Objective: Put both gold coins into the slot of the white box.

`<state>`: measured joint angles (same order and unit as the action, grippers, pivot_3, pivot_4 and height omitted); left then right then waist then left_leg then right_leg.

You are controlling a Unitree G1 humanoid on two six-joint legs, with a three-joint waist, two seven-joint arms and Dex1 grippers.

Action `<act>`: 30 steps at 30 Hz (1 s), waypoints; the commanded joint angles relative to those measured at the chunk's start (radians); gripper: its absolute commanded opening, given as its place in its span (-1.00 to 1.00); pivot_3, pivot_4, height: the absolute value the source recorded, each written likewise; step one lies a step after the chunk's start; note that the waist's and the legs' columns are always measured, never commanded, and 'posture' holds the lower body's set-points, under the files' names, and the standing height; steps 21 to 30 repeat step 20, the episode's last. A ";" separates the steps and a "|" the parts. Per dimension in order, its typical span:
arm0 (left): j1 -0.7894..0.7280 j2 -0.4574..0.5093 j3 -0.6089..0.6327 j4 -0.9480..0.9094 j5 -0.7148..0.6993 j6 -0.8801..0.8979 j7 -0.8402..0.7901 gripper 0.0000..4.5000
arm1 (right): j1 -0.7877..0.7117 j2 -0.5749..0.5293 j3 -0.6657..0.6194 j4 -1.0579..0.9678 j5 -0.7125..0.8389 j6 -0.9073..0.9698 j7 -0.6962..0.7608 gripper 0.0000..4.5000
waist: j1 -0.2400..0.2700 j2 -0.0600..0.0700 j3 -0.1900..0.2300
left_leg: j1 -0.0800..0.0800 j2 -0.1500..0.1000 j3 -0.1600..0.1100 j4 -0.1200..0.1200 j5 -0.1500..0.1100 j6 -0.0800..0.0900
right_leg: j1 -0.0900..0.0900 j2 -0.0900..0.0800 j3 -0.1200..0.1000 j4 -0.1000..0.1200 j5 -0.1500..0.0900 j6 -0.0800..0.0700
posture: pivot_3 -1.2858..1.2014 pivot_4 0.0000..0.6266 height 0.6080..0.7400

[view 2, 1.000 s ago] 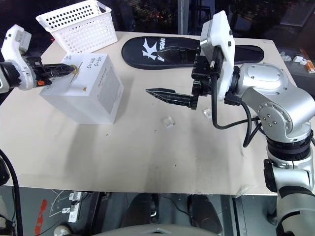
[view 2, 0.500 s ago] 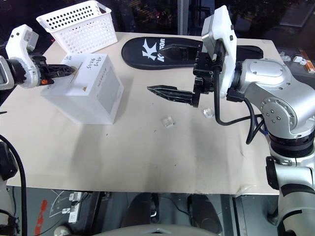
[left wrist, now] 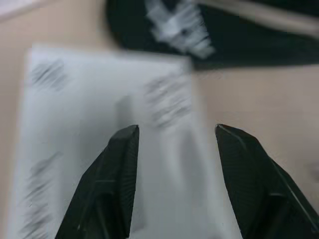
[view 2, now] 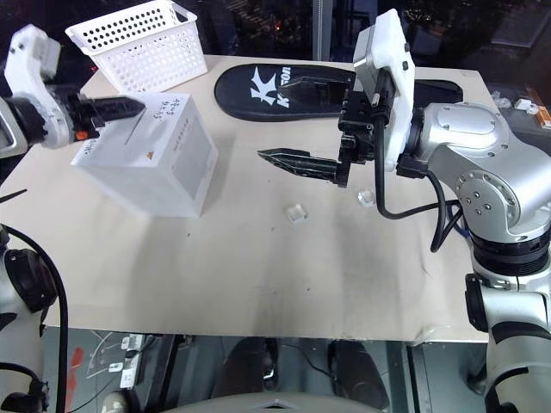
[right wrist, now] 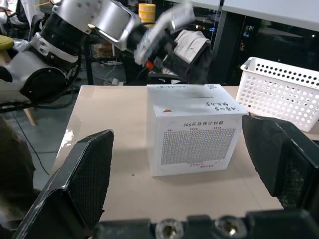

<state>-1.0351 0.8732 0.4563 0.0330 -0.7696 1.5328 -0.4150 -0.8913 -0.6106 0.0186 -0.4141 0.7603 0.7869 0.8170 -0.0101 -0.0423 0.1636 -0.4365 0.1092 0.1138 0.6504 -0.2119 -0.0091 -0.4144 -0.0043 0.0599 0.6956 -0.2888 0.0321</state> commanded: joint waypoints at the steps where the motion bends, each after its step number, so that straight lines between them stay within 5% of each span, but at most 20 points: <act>1: 0.036 -0.140 0.080 -0.260 -0.195 -0.044 -0.074 0.14 | 0.065 -0.021 -0.057 -0.046 -0.022 -0.025 -0.043 1.00 | 0.007 0.000 -0.001 | 0.000 0.000 0.000 0.000 0.000 0.000 | 0.000 0.000 -0.001 0.000 0.000 0.000 | 0.03 -0.52 1.00; 7: 0.288 -0.320 -0.018 -0.516 -0.274 -0.232 -0.152 0.14 | 0.353 -0.110 -0.126 -0.176 -0.034 0.013 -0.101 1.00 | -0.002 0.000 -0.001 | -0.001 -0.003 -0.002 0.001 0.000 0.000 | 0.001 -0.005 -0.003 0.001 0.000 0.001 | 0.03 -0.52 1.00; 9: 0.407 -0.329 -0.074 -0.553 -0.261 -0.305 -0.217 0.50 | 0.524 -0.156 -0.186 -0.225 -0.069 0.008 -0.119 1.00 | -0.004 0.001 -0.002 | 0.001 -0.003 -0.003 0.000 0.000 0.000 | 0.002 -0.004 -0.002 0.001 0.000 0.001 | 0.03 -0.52 1.00; 11: 0.510 -0.302 -0.136 -0.580 -0.188 -0.411 -0.274 0.97 | 0.664 -0.180 -0.248 -0.268 -0.087 -0.001 -0.134 1.00 | -0.004 0.002 -0.002 | 0.003 -0.003 -0.003 -0.001 0.000 -0.001 | 0.004 -0.004 -0.002 -0.001 0.000 0.001 | 0.03 -0.52 1.00; 17: 0.880 -0.156 -0.212 -0.543 0.019 -0.722 -0.505 0.99 | 1.201 -0.121 -0.546 -0.329 -0.182 -0.170 -0.055 1.00 | -0.004 0.005 -0.004 | 0.005 -0.004 -0.003 -0.003 0.000 -0.001 | 0.006 -0.004 -0.001 -0.002 -0.003 0.002 | 0.03 -0.52 1.00; 30: 0.960 -0.118 -0.225 -0.496 0.071 -0.830 -0.588 0.99 | 1.296 -0.089 -0.593 -0.307 -0.230 -0.278 -0.032 1.00 | -0.006 0.005 -0.004 | 0.005 -0.004 -0.004 0.000 -0.002 0.004 | 0.007 -0.004 -0.002 -0.001 -0.003 0.003 | 0.03 -0.52 1.00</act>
